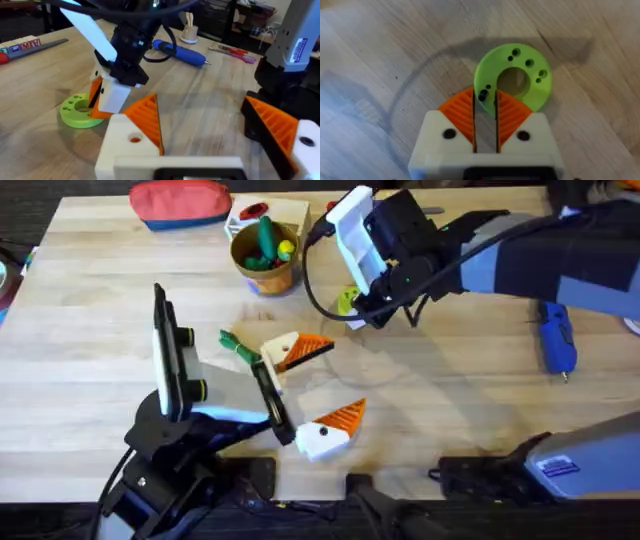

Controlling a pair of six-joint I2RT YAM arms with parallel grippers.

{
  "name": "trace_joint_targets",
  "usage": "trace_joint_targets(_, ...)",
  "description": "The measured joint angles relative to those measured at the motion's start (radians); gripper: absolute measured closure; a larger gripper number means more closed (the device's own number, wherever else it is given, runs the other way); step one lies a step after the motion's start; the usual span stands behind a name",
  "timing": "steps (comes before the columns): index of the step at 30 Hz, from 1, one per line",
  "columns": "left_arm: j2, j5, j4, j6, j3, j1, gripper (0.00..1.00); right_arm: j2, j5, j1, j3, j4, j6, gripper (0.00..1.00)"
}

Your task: Pick up the gripper from the table and insert it into the empty holder that is missing its gripper. Then pick up a screw, insert it into the mounting hole, and use the screwdriver to tighten it. Finally, clean up the table by picking up the vegetable and placing it into the bucket.

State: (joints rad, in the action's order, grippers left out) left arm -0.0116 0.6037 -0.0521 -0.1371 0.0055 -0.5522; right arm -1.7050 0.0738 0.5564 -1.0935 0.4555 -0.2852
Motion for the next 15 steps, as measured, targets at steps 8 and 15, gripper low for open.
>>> trace_joint_targets(8, 0.000, 0.001, 0.000, 0.000, 0.000, 0.000, 0.014, 0.000, -0.003, 0.005, 0.000, -0.007, 0.000, 0.853)
trace_joint_targets(15, 0.000, 0.003, 0.000, 0.000, 0.000, 0.000, 0.014, -0.008, -0.003, 0.005, 0.000, -0.009, 0.000, 0.886)
